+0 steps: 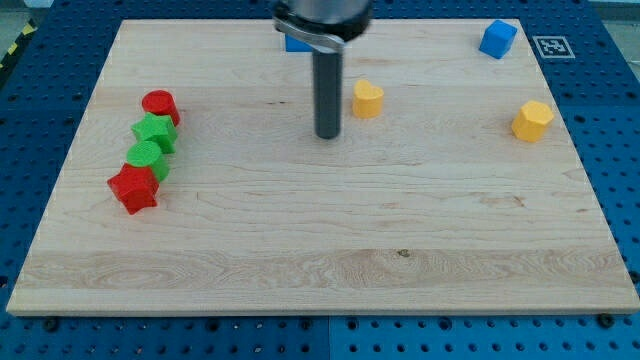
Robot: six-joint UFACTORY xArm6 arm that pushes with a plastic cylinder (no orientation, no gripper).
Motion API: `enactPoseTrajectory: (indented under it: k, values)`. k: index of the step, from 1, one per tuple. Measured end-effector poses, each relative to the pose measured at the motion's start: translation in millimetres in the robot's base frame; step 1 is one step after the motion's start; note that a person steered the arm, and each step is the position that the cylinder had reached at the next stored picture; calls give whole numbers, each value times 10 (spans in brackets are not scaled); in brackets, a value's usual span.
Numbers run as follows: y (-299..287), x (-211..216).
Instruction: Push the yellow hexagon towards center
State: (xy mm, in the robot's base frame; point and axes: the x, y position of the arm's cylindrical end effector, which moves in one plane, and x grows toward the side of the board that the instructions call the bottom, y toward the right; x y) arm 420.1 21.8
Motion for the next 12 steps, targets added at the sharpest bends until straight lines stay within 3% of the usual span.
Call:
enactPoseTrajectory:
  k: [1,3,6,12]
  values:
    - [332,118]
    - [349,118]
    - [846,486]
    - [2494,1128]
